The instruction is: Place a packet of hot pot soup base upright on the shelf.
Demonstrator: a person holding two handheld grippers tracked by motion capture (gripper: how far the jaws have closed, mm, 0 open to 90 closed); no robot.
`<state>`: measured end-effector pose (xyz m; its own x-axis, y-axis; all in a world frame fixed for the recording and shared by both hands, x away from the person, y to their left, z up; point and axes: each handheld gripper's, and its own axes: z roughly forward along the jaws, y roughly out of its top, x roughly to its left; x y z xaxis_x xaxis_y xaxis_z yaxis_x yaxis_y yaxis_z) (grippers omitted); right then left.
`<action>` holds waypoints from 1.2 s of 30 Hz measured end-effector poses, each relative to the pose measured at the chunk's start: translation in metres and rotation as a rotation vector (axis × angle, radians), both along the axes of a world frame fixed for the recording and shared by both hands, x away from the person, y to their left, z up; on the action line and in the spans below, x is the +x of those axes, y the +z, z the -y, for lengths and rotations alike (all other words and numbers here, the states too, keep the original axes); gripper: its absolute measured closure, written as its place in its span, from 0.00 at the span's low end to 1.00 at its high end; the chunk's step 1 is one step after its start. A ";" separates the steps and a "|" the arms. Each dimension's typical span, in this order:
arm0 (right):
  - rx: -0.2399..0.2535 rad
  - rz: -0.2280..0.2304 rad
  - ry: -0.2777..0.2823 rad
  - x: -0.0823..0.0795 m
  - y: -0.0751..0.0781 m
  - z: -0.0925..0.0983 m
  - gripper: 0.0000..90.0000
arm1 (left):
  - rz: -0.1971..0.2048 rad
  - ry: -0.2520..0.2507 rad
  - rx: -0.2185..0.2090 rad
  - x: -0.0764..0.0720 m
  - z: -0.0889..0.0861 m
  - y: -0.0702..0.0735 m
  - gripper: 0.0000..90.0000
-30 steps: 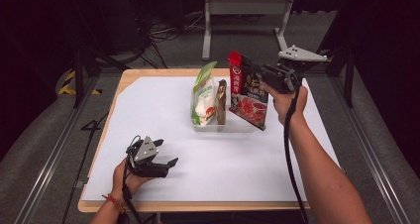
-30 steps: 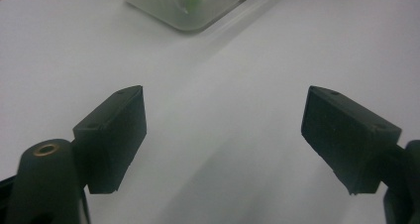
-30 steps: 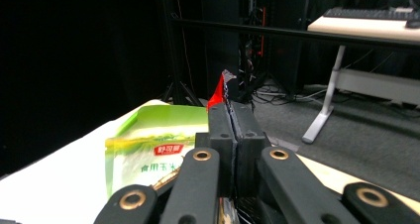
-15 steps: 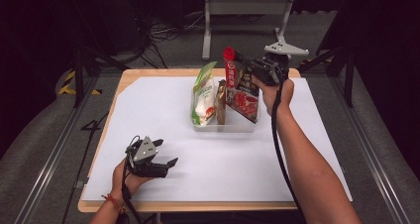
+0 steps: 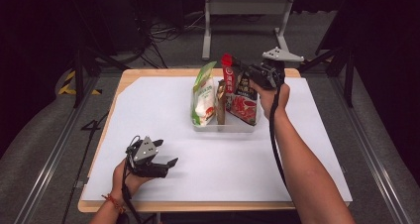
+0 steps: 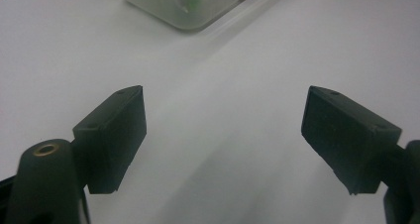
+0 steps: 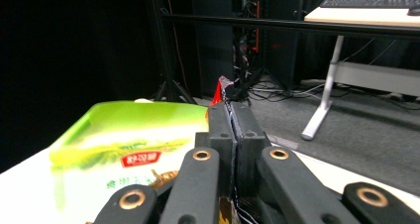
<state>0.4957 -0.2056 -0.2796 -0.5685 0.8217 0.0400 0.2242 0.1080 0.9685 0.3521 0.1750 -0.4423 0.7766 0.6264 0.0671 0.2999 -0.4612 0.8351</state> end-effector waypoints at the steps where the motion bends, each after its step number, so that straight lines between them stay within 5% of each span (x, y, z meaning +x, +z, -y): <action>1: -0.007 0.001 -0.001 0.000 -0.001 0.000 0.99 | -0.001 0.002 0.003 0.000 0.000 0.000 0.20; 15: 0.014 -0.004 0.017 -0.008 -0.015 0.009 0.98 | -0.009 0.014 0.000 0.000 -0.002 -0.001 0.20; 36: -0.020 -0.007 0.053 -0.021 -0.024 0.014 0.97 | -0.014 0.018 0.005 0.001 -0.002 -0.001 0.20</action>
<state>0.4743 -0.2196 -0.3038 -0.6107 0.7913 0.0282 0.2244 0.1388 0.9646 0.3535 0.1769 -0.4435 0.7660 0.6401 0.0592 0.3198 -0.4594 0.8287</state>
